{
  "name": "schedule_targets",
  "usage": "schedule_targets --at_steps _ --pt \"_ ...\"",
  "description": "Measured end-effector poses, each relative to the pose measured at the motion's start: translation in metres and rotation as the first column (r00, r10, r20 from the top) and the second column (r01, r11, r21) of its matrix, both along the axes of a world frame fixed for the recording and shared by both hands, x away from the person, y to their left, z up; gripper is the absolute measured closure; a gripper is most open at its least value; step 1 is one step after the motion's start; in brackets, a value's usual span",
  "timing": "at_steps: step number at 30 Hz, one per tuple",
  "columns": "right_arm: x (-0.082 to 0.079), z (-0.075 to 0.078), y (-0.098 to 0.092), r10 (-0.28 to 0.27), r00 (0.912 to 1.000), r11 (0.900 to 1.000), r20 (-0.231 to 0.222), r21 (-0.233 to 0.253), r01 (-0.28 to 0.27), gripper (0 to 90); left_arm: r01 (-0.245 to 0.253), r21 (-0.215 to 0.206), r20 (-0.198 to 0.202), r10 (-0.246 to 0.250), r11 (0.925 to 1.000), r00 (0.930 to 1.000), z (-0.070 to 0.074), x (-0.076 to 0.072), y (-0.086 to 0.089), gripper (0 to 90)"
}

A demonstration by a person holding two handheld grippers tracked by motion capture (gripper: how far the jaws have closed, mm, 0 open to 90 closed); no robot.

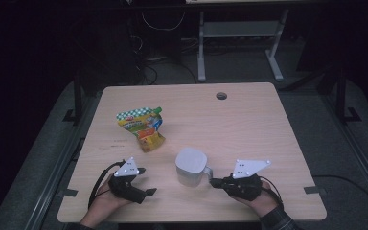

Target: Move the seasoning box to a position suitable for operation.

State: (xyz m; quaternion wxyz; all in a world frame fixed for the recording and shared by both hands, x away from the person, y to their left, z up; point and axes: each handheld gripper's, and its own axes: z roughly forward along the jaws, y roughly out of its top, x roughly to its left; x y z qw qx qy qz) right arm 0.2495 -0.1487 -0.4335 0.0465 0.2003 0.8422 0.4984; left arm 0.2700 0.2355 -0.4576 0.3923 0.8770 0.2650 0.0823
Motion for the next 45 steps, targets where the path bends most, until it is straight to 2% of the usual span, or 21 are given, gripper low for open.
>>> schedule_targets --at_steps 11,18,24,37,40,45 --pt "0.009 -0.002 0.015 -0.026 0.9996 0.999 0.008 -0.036 0.026 89.7 0.007 -0.014 -0.004 -0.007 0.9999 1.0 0.001 -0.001 0.001 13.2" --pt "0.016 -0.001 0.011 -0.046 0.9987 0.998 0.02 -0.04 0.047 89.7 0.017 -0.009 0.001 -0.017 0.9998 0.9999 0.002 -0.001 -0.002 13.2" --pt "0.023 -0.001 0.008 -0.057 0.9982 0.998 0.016 -0.039 0.058 89.7 0.018 -0.024 -0.002 -0.018 0.9995 0.9998 0.002 -0.003 -0.004 13.2" --pt "0.04 0.002 -0.002 -0.097 0.9943 0.994 0.044 -0.05 0.099 89.8 0.023 -0.023 -0.002 -0.023 0.9995 0.9997 0.001 -0.006 -0.007 13.2" --pt "0.046 0.001 -0.005 -0.107 0.9937 0.993 0.033 -0.038 0.108 89.8 0.022 -0.025 -0.006 -0.022 0.9995 0.9997 0.001 -0.004 -0.007 13.2" --pt "0.055 -0.003 -0.003 -0.125 0.992 0.991 0.021 -0.046 0.126 89.8 0.019 -0.032 -0.011 -0.019 0.9993 0.9998 0.0 -0.003 -0.006 13.2"
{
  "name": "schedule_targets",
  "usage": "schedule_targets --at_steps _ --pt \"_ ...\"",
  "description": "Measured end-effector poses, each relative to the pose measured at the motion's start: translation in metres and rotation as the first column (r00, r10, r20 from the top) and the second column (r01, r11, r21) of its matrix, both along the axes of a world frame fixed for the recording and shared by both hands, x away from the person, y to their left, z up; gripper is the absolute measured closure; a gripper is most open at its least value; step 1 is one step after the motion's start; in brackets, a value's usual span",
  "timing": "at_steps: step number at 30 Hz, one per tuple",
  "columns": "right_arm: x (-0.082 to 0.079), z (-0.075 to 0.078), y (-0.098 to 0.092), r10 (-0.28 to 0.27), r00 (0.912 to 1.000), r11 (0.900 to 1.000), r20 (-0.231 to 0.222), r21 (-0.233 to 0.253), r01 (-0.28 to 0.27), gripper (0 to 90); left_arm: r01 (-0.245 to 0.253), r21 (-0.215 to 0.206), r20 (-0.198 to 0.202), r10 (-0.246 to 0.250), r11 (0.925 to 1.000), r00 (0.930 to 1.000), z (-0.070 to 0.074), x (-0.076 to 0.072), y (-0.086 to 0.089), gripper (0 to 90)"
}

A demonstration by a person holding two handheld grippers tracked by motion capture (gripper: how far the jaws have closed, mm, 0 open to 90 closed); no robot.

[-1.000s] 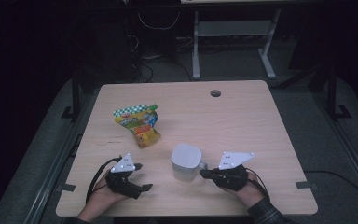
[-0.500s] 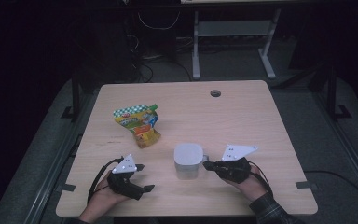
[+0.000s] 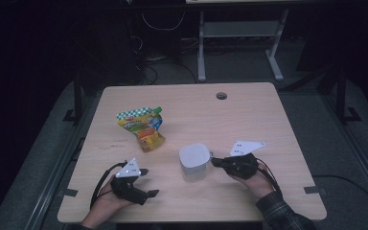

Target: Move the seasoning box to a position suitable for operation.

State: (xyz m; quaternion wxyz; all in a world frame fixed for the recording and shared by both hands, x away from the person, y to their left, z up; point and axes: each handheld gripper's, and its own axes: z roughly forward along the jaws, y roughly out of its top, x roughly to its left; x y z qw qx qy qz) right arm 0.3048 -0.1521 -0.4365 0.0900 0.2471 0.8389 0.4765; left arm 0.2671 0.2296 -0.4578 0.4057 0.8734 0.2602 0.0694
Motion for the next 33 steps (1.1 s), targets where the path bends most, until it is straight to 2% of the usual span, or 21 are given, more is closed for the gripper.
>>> schedule_targets --at_steps 13,18,23,24,27,33 --pt "0.019 0.0 0.005 -0.037 0.9992 0.999 0.014 -0.004 0.037 89.8 0.012 0.011 0.014 -0.012 0.9999 0.9998 0.001 0.001 -0.002 13.2" --pt "0.019 0.002 0.001 -0.041 0.9991 0.999 0.013 0.006 0.041 89.8 0.012 0.013 0.015 -0.012 0.9998 0.9998 0.001 0.001 -0.002 13.2" --pt "0.014 0.016 -0.006 -0.074 0.9969 0.997 0.027 0.003 0.073 89.7 0.004 0.012 0.012 -0.005 0.9999 0.9999 0.001 0.001 -0.001 13.2" --pt "0.014 0.02 -0.008 -0.077 0.996 0.997 0.046 0.005 0.077 89.7 0.005 0.014 0.012 -0.005 0.9999 0.9999 0.001 0.001 -0.001 13.2" --pt "0.015 0.024 -0.009 -0.074 0.9963 0.997 0.043 0.011 0.074 89.7 0.005 0.015 0.014 -0.005 0.9999 0.9999 0.001 0.0 -0.001 13.2" --pt "0.021 0.044 -0.005 -0.049 0.9963 0.998 0.071 0.037 0.047 89.7 0.005 0.018 0.006 -0.005 0.9998 1.0 0.0 0.001 -0.001 13.2"
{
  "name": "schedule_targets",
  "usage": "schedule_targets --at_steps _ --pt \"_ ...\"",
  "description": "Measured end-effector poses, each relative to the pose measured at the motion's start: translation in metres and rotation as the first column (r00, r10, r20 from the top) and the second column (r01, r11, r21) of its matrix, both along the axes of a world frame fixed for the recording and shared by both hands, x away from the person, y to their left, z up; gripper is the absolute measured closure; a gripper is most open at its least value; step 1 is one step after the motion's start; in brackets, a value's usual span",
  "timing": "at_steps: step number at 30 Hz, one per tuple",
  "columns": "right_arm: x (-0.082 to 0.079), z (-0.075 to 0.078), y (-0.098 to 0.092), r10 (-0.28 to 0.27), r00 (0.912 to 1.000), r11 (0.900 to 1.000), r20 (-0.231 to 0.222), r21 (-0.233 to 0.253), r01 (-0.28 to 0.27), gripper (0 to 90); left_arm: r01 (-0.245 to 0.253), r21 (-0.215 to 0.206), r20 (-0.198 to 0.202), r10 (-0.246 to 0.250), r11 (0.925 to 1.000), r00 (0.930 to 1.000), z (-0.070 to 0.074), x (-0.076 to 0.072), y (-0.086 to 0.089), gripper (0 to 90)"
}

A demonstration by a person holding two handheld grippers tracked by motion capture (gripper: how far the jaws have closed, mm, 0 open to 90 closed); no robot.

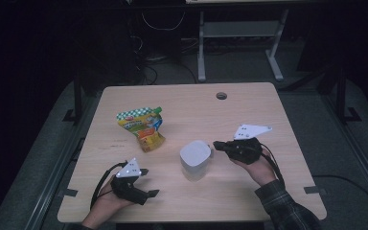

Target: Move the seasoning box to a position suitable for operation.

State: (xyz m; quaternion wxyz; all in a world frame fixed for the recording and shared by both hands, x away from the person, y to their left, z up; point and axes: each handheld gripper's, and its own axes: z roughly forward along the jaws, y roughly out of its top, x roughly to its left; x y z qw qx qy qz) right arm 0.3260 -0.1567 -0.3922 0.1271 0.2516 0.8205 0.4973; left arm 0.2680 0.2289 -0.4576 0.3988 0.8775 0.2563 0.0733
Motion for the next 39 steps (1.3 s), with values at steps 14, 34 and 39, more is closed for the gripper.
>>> schedule_targets --at_steps 14,34,39 --pt "0.014 0.02 0.025 0.056 0.9984 0.998 -0.007 0.012 -0.056 89.8 -0.006 -0.004 0.001 0.006 1.0 1.0 0.0 0.0 0.001 13.2" --pt "0.013 0.009 0.026 0.071 0.997 0.997 -0.032 -0.02 -0.071 89.7 -0.006 0.005 0.003 0.006 1.0 1.0 0.0 0.0 0.002 13.2" --pt "0.013 0.009 0.026 0.072 0.9967 0.997 -0.036 -0.018 -0.073 89.7 -0.006 0.001 0.0 0.006 1.0 1.0 0.0 0.001 0.002 13.3"
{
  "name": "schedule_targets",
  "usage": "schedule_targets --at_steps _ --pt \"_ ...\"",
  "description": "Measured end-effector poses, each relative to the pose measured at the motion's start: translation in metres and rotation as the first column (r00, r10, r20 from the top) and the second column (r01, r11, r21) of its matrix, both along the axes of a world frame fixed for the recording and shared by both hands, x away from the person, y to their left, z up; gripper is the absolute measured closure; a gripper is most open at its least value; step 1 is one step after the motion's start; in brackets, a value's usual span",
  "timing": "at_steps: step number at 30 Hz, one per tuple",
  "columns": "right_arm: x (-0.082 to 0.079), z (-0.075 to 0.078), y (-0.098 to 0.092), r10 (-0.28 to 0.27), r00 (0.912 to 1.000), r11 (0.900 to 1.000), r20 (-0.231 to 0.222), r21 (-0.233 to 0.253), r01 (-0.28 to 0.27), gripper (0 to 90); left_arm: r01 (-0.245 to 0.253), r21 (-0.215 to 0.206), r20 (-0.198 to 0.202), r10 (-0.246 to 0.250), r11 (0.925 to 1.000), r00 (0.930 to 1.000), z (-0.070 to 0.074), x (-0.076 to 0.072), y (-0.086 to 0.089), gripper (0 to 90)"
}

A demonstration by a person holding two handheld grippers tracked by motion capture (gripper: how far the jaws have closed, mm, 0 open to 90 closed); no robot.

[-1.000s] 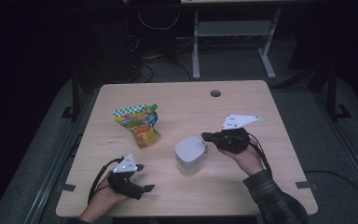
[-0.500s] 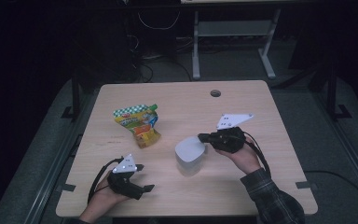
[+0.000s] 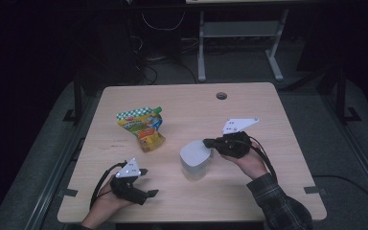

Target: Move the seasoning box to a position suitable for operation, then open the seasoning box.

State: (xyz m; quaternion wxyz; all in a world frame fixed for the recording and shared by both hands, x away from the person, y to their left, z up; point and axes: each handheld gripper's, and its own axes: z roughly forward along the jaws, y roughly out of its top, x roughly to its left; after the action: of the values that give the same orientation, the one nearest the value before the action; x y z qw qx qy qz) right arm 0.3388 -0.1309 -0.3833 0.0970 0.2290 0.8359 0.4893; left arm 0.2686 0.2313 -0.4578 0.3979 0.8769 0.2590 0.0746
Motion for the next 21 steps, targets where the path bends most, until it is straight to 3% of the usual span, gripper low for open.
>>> schedule_targets --at_steps 21 --pt "0.0041 -0.0034 -0.0056 -0.007 0.9999 1.0 -0.007 0.015 0.007 89.8 0.004 0.015 0.003 -0.004 0.9999 1.0 0.0 -0.0012 -0.0007 13.2"
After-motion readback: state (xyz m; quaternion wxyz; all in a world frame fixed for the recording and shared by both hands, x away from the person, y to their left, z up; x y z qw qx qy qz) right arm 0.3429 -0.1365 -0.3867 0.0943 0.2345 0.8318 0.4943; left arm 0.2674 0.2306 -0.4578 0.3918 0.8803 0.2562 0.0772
